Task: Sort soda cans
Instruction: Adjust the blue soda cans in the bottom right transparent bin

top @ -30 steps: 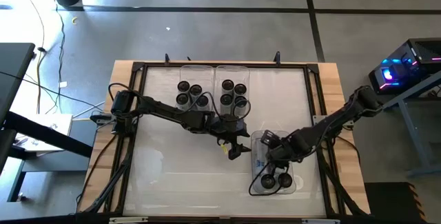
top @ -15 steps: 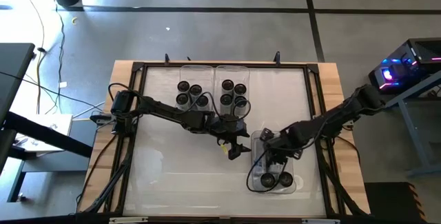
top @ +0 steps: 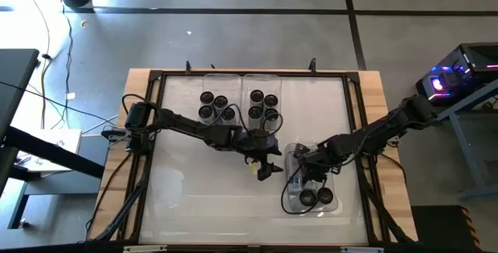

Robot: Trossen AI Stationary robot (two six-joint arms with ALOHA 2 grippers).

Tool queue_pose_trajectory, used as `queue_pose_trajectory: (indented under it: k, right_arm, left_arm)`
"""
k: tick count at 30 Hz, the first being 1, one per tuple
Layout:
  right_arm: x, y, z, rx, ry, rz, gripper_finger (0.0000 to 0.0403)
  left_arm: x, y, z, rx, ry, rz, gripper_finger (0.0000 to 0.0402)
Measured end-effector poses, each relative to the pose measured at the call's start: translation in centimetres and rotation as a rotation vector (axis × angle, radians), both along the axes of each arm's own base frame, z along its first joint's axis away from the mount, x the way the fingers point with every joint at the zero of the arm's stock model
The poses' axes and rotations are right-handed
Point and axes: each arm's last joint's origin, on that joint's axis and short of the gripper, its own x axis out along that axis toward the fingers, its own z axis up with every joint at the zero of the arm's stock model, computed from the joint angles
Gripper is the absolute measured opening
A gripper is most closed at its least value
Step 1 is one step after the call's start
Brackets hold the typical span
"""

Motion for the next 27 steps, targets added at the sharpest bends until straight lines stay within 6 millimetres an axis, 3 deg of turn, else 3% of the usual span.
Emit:
queue_pose_trajectory:
  k: [5,18,27]
  right_arm:
    - [0.0,0.5,0.6,-0.077,0.014,0.004,0.0229]
    - [0.4,3.1,6.9,-0.364,-0.094,-0.072,0.0228]
    - [-0.4,3.8,9.2,-0.623,-0.214,-0.031,0.0228]
  left_arm:
    - [0.0,0.0,0.0,0.000,0.001,0.000,0.0317]
    - [0.0,0.0,0.0,0.004,-0.001,0.007,0.0317]
    - [0.5,0.0,0.8,-0.002,-0.094,0.015,0.0317]
